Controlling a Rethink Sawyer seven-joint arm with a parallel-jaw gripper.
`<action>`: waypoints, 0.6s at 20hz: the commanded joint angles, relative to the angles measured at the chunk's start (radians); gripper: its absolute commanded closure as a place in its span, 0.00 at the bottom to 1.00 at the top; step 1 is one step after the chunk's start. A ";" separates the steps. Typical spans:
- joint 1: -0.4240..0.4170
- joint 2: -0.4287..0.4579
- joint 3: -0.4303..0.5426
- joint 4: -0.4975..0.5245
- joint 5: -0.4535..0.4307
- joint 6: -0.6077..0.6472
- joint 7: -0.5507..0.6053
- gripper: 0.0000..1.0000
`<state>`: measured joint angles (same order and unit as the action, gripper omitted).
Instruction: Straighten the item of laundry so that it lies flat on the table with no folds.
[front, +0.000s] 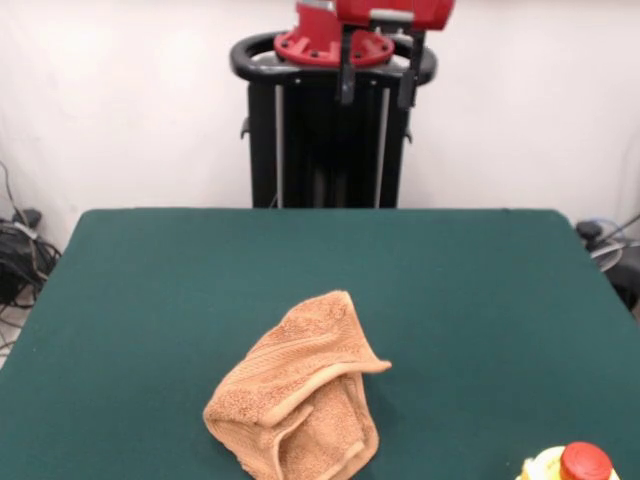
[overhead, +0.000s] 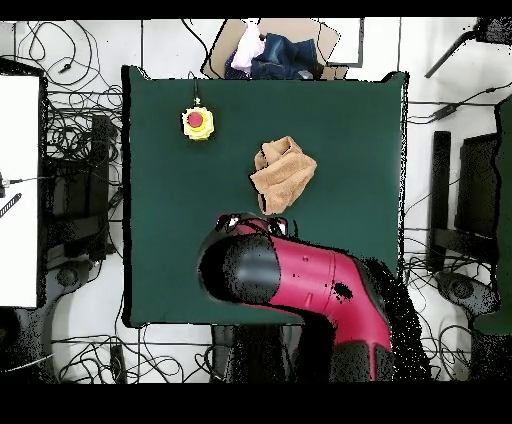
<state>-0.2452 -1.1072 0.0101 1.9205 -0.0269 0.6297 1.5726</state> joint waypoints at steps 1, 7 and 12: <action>0.003 0.115 0.085 -0.107 -0.046 0.109 0.028 0.00; 0.000 0.166 0.084 -0.167 -0.039 0.129 0.029 0.00; -0.007 0.220 0.085 -0.231 -0.038 0.133 0.025 0.00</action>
<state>-0.2452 -0.9736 0.0138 1.7560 -0.0269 0.6674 1.5726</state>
